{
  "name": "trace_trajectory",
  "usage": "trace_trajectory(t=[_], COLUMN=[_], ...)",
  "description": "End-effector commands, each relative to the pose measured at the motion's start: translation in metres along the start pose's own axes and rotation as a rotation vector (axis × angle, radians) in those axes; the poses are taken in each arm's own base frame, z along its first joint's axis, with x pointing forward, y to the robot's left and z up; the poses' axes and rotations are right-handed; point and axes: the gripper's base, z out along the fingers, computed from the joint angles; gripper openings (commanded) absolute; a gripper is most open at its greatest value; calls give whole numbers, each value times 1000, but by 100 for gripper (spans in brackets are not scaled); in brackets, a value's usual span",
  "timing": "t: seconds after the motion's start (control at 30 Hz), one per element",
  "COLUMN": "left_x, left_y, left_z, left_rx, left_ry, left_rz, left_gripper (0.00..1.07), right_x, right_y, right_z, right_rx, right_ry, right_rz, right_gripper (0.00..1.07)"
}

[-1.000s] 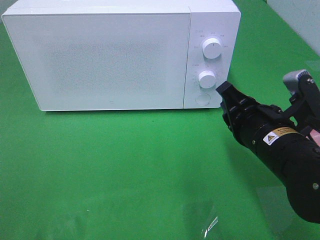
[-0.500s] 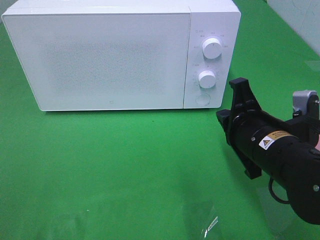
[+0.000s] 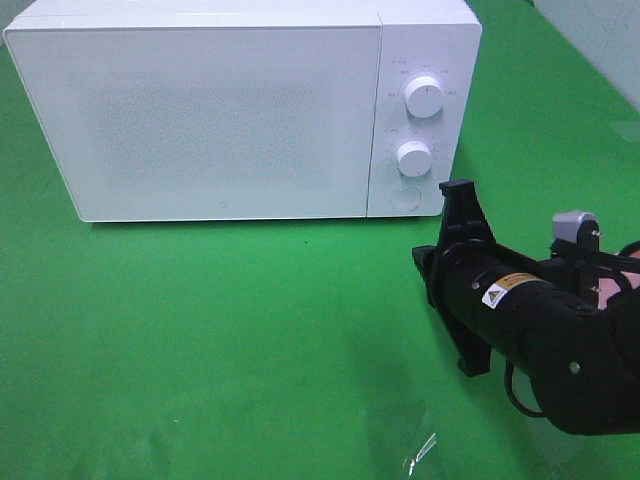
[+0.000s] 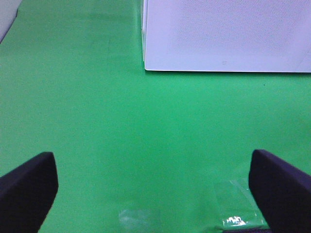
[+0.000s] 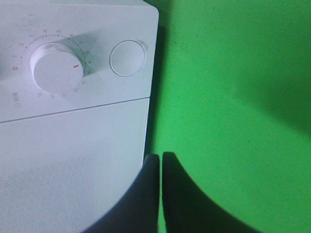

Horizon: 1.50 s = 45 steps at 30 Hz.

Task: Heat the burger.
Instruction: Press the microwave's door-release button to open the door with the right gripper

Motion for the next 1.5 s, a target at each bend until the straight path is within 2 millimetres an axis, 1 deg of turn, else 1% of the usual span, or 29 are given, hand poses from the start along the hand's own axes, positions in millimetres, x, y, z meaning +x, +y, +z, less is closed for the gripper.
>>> trace_trajectory(t=[0.03, 0.07, 0.1, 0.13, 0.2, 0.3, 0.4, 0.57, 0.6, 0.77, 0.87, 0.9, 0.93, 1.0, 1.03, 1.07, 1.2, 1.23, 1.5], left_x=[0, 0, 0, 0, 0, 0, 0, 0, 0, 0, 0, 0, 0, 0, 0, 0, 0, 0, 0], left_y=[0, 0, 0, 0, 0, 0, 0, 0, 0, -1, -1, -1, -1, -1, -1, -1, -1, -1, -1], left_z=[-2, -2, -2, -2, -2, -2, -2, -2, -2, -2, -2, -2, -2, -2, -2, -2, -2, -2, -2], left_rx=[4, 4, 4, 4, 4, 4, 4, 4, 4, 5, 5, 5, 5, 5, 5, 5, 5, 5, 5], left_ry=[-32, -32, -32, -32, -32, -32, -32, -32, -32, -32, -32, -32, -32, -32, -32, -32, -32, -32, -32], left_rz=[4, 4, 4, 4, 4, 4, 4, 4, 4, 4, 4, 4, 4, 4, 4, 4, 4, 4, 4], left_gripper=[100, 100, 100, 100, 100, 100, 100, 100, 100, 100, 100, 100, 100, 100, 100, 100, 100, 100, 100], right_x=[-2, -2, -4, -4, -7, -7, -13, -19, -20, -16, -16, -15, -15, -18, -18, -20, -21, -24, -23], right_y=[5, 5, 7, 7, 8, 8, 11, 15, 15, 14, 15, 15, 15, 17, 17, 18, 21, 23, 23], right_z=[13, 13, 20, 20, 33, 35, 47, 56, 61, 75, 76, 81, 81, 92, 92, 97, 103, 105, 109], right_rx=[-7, -7, -5, -5, -7, -9, -18, -30, -25, -16, -18, -26, -26, -44, -44, -51, -67, -74, -80], right_ry=[3, 3, -3, -3, -5, -7, -27, -48, -53, -49, -50, -58, -58, -75, -75, -83, -89, -95, -96], right_rz=[10, 10, 12, 12, 10, 14, 23, 32, 33, 35, 38, 44, 44, 53, 53, 59, 63, 66, 71], right_gripper=[0, 0, 0, 0, 0, 0, 0, 0, 0, 0, 0, 0, 0, 0, 0, 0, 0, 0, 0])
